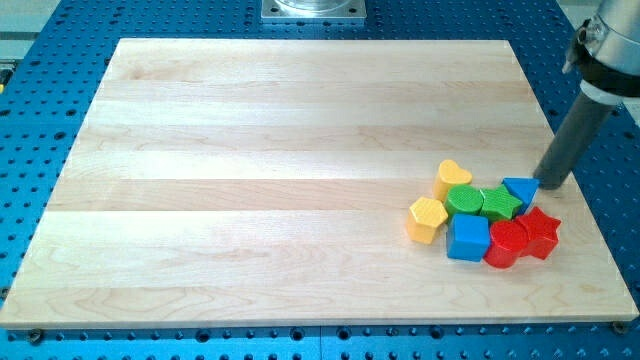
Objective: Separate red blocks from the group of blocks
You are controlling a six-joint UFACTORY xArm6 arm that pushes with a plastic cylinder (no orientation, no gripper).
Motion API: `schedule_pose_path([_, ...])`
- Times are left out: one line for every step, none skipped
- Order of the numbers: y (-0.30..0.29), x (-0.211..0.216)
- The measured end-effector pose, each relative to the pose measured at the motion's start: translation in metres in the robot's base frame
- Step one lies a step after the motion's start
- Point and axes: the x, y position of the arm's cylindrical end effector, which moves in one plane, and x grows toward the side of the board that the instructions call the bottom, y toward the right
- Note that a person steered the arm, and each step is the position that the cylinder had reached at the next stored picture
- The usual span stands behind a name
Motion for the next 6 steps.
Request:
schedule_pose_path([0.0,0.01])
schedule_pose_path([0.0,0.009])
schedule_pose_path([-0.005,0.021])
schedule_pose_path([-0.011,0.041])
schedule_pose_path([-0.011,0.043])
schedule_pose_path([-0.042,0.072])
